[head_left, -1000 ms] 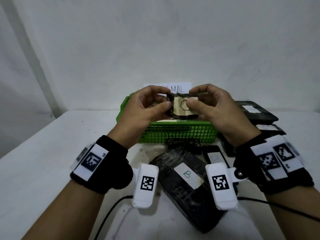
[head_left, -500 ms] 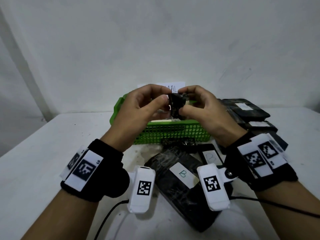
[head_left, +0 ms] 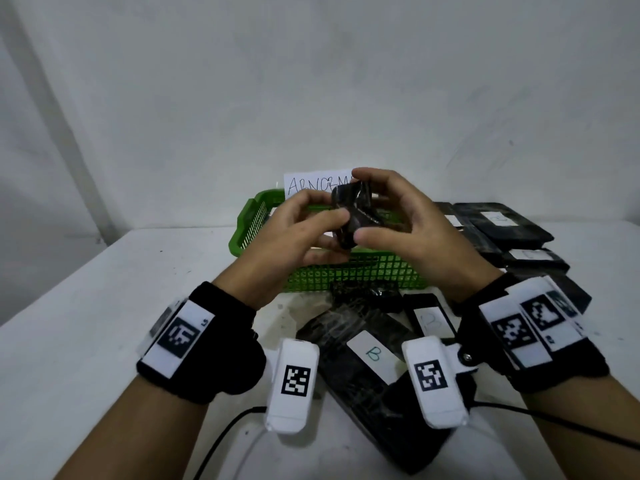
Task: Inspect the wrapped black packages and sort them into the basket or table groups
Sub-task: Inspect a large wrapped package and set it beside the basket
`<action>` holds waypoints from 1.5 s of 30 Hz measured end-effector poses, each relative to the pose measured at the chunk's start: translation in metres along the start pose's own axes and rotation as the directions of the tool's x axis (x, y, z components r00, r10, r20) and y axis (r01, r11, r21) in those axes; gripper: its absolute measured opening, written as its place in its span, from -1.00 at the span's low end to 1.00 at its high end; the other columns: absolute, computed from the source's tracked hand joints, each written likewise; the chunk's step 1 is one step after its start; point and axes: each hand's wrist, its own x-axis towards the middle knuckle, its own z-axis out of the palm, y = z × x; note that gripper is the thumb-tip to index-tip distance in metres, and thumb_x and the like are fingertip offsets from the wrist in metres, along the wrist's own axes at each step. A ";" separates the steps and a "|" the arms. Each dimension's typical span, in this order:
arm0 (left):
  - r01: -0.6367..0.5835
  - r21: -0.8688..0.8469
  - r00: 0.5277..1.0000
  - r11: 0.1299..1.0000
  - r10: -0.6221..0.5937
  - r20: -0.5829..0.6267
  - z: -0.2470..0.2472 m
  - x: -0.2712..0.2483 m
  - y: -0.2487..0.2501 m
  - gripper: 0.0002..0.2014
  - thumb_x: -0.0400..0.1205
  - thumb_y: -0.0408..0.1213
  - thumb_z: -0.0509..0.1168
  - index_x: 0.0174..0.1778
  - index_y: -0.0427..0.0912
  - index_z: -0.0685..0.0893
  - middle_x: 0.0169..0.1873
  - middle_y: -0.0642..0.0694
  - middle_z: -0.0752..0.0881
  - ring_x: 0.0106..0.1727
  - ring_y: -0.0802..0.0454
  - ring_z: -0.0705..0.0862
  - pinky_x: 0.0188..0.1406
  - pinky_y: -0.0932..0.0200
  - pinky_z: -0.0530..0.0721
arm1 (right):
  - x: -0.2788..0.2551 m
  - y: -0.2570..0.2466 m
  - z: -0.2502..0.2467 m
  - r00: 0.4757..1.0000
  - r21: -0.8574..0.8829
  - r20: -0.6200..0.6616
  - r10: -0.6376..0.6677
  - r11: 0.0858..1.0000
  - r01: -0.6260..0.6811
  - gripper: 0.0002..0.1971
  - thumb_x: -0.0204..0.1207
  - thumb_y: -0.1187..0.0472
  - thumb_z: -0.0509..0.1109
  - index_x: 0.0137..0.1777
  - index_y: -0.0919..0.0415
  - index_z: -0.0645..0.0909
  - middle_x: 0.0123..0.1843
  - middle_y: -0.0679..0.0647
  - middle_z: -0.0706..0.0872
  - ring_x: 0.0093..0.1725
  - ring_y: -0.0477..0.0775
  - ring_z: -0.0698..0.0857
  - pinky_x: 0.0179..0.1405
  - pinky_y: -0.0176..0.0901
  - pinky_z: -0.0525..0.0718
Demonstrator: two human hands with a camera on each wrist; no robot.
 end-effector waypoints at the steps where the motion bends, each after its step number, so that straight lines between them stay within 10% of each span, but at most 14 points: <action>1: -0.022 0.011 1.000 1.000 0.022 -0.005 -0.002 0.001 -0.001 -0.72 0.66 -0.37 0.36 0.28 -0.26 0.56 -0.08 -0.16 0.75 -0.13 -0.09 0.75 -0.03 -0.01 0.85 | 0.001 0.001 -0.001 0.999 0.043 0.008 0.032 0.999 -0.032 -0.38 0.42 0.09 0.51 0.52 0.00 0.51 0.40 -0.06 0.69 0.36 -0.16 0.69 0.31 -0.21 0.68; 4: -0.069 0.066 0.998 0.995 0.068 0.018 -0.004 0.000 -0.003 -0.55 0.56 -0.45 0.44 0.37 -0.29 0.54 -0.06 -0.08 0.73 -0.07 -0.01 0.79 -0.06 0.13 0.81 | 0.005 0.003 -0.001 0.993 0.102 -0.046 0.104 0.990 -0.099 -0.53 0.47 0.14 0.52 0.39 0.09 0.58 0.23 0.04 0.76 0.08 -0.21 0.78 0.00 -0.34 0.71; 12: -0.158 0.187 0.986 0.970 0.145 0.083 0.000 -0.003 -0.004 -0.62 0.56 -0.53 0.45 0.24 -0.11 0.63 0.04 -0.04 0.74 -0.14 0.20 0.77 -0.06 0.28 0.74 | 0.006 0.007 0.004 0.980 -0.053 -0.197 -0.002 0.999 -0.009 -0.72 0.27 0.15 0.51 0.01 0.04 0.70 -0.08 0.03 0.85 -0.03 0.06 0.84 -0.04 -0.11 0.82; 20: -0.288 0.280 0.957 0.916 0.268 0.109 -0.006 0.001 -0.008 -0.49 0.45 -0.66 0.50 0.18 -0.06 0.59 0.04 0.05 0.71 0.07 0.24 0.76 0.02 0.35 0.68 | 0.002 -0.002 -0.014 0.971 0.092 0.096 0.219 0.969 -0.228 -0.49 0.33 -0.04 0.53 0.31 -0.04 0.62 0.24 -0.09 0.77 0.17 -0.06 0.80 0.16 -0.01 0.77; 28: -0.400 0.327 0.916 0.856 0.362 0.172 -0.002 -0.001 -0.009 -0.48 0.45 -0.68 0.48 0.19 -0.07 0.62 0.22 -0.14 0.69 0.26 0.06 0.73 0.22 0.22 0.70 | 0.003 -0.004 -0.002 0.982 0.137 -0.067 0.174 0.977 -0.164 -0.70 0.42 0.27 0.45 0.15 0.09 0.63 -0.27 -0.05 0.71 -0.24 -0.06 0.72 -0.28 -0.10 0.80; 32: -0.332 0.308 0.942 0.892 0.298 0.153 -0.002 -0.002 -0.008 -0.58 0.59 -0.50 0.34 0.32 -0.05 0.59 0.28 -0.02 0.67 0.28 0.12 0.72 0.22 0.20 0.72 | 0.002 -0.005 -0.004 0.973 -0.036 -0.220 0.064 0.997 -0.073 -0.59 0.15 0.03 0.48 0.06 -0.11 0.61 -0.07 0.04 0.87 -0.15 0.21 0.84 -0.08 0.22 0.85; 38: -0.089 0.122 0.996 0.989 0.086 0.027 -0.002 0.001 -0.006 -0.67 0.61 -0.11 0.36 0.22 -0.20 0.64 -0.02 -0.07 0.75 -0.19 0.06 0.77 -0.14 0.15 0.80 | -0.001 -0.007 -0.004 0.997 -0.025 -0.077 0.023 0.999 -0.025 -0.44 0.39 0.41 0.65 0.33 0.12 0.55 0.21 0.00 0.78 0.11 -0.18 0.79 0.06 -0.24 0.74; 42: -0.137 0.164 0.990 0.977 0.132 0.042 -0.007 0.000 -0.007 -0.60 0.47 -0.19 0.49 0.21 -0.16 0.64 0.09 -0.12 0.73 -0.02 0.04 0.80 -0.03 0.14 0.79 | -0.002 -0.012 -0.004 0.995 0.065 0.004 0.098 0.993 -0.098 -0.52 0.46 0.10 0.54 0.39 0.08 0.59 0.29 -0.03 0.77 0.28 -0.14 0.75 0.22 -0.18 0.75; 45: -0.194 0.232 0.981 0.953 0.183 0.068 -0.006 -0.001 -0.007 -0.64 0.55 -0.38 0.50 0.26 -0.13 0.65 0.13 -0.17 0.69 -0.03 0.05 0.73 0.00 0.13 0.78 | 0.004 -0.007 -0.006 0.975 0.097 -0.033 0.220 0.972 -0.216 -0.68 0.56 0.25 0.48 0.30 0.05 0.62 0.23 0.08 0.79 0.17 0.03 0.80 0.19 0.01 0.80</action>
